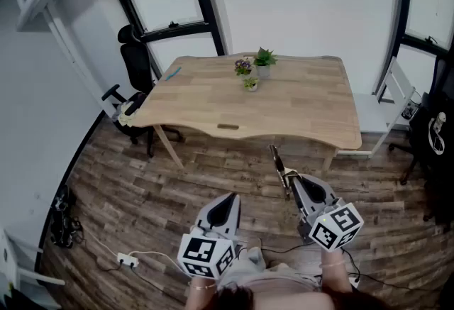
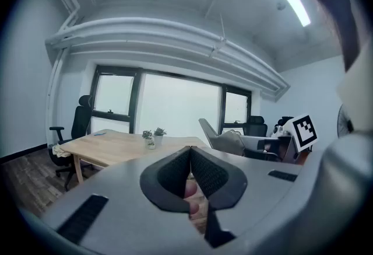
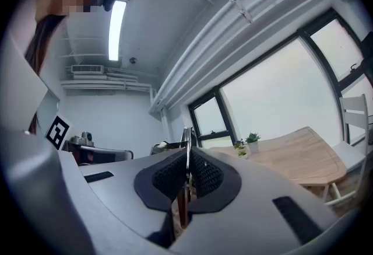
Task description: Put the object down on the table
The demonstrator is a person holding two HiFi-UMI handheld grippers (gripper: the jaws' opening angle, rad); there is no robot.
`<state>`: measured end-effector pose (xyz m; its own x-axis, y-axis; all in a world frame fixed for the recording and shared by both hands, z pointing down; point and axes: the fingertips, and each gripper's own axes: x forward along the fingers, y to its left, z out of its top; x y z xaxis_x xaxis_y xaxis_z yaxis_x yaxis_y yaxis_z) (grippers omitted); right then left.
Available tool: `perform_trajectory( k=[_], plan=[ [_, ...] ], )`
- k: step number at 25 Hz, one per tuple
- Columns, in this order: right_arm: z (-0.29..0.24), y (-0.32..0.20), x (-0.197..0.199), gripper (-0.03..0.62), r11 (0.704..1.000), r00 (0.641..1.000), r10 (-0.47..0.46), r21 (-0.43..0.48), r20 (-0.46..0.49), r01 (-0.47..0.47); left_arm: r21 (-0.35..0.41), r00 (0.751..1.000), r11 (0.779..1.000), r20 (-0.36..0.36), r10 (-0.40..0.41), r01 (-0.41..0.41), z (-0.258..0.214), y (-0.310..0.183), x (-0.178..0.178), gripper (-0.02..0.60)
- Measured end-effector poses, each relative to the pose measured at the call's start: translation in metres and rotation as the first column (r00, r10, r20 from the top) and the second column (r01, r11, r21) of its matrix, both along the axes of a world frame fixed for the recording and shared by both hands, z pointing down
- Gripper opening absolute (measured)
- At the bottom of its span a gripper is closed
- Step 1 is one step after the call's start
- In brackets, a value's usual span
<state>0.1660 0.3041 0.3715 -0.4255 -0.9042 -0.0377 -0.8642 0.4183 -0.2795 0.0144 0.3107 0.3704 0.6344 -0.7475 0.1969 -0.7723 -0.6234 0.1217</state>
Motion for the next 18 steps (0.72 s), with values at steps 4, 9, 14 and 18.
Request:
perform_trajectory(
  k=[4,9,14,18],
  plan=[
    [0.003,-0.016,-0.004,0.002,1.000,1.000,0.013,-0.013,0.027,-0.012,-0.002,1.000,1.000,0.002,0.006,-0.006,0.002,-0.015,-0.007,0.002],
    [0.006,-0.042,-0.014,0.002,1.000,1.000,0.014,-0.018,0.026,-0.013,-0.004,1.000,1.000,-0.001,-0.004,0.004,0.005,-0.038,-0.020,0.002],
    [0.005,-0.070,-0.025,0.002,1.000,0.999,0.015,-0.013,0.046,-0.014,-0.003,1.000,1.000,-0.008,-0.019,0.019,0.005,-0.067,-0.038,0.002],
    [0.006,-0.090,-0.032,0.002,1.000,0.999,0.020,-0.013,0.046,-0.019,-0.007,1.000,1.000,-0.017,-0.022,0.022,0.008,-0.087,-0.045,0.002]
  ],
)
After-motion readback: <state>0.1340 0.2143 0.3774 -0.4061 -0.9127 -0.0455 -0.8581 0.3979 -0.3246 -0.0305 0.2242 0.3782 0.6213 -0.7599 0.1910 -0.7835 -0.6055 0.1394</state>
